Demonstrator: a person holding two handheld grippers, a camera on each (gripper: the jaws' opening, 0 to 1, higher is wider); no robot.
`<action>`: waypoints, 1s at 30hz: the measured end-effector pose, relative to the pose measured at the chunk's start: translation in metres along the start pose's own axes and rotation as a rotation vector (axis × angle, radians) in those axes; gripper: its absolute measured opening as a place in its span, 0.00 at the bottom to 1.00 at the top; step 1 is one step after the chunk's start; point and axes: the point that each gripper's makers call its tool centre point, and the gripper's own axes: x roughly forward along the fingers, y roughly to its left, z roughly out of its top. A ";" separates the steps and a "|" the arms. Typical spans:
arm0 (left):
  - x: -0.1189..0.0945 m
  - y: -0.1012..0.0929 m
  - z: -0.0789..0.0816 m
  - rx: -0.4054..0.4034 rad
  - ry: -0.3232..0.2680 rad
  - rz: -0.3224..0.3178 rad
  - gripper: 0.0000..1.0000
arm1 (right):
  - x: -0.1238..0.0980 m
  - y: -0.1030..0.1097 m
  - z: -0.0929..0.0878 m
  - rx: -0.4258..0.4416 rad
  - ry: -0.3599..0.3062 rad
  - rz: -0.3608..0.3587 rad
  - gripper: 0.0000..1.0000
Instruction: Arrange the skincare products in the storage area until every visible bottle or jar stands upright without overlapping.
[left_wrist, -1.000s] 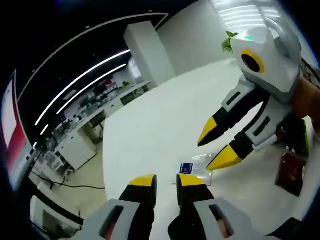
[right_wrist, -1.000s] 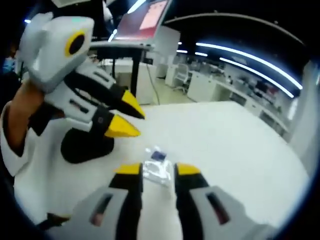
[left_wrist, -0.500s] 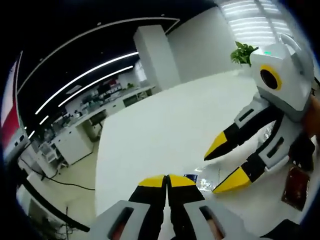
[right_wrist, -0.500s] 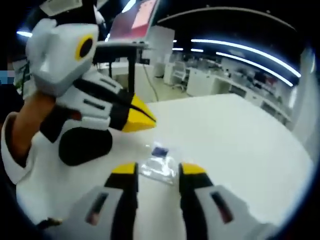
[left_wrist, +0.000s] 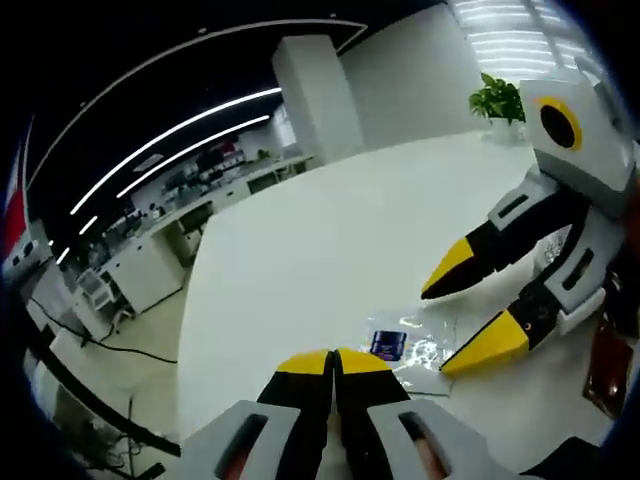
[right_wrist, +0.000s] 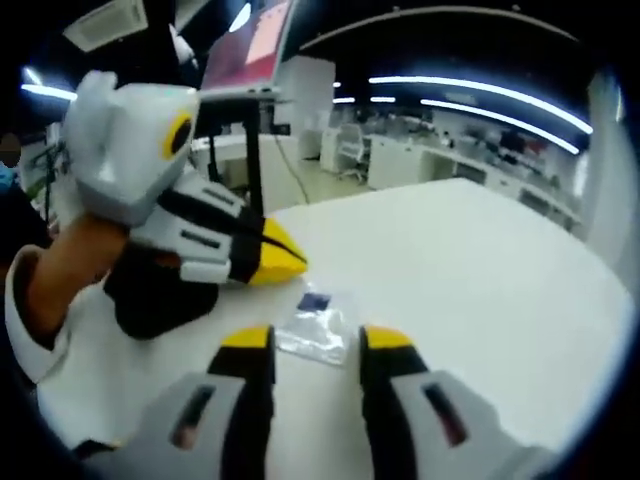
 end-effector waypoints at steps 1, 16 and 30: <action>0.000 0.000 0.000 -0.006 -0.003 -0.004 0.00 | 0.001 -0.002 -0.001 0.003 0.003 -0.003 0.34; 0.003 -0.006 -0.012 -0.047 0.032 -0.022 0.00 | 0.008 -0.007 -0.003 0.055 0.010 0.001 0.37; 0.000 -0.009 -0.009 -0.046 0.018 -0.030 0.00 | 0.009 -0.007 -0.002 0.069 0.003 0.006 0.39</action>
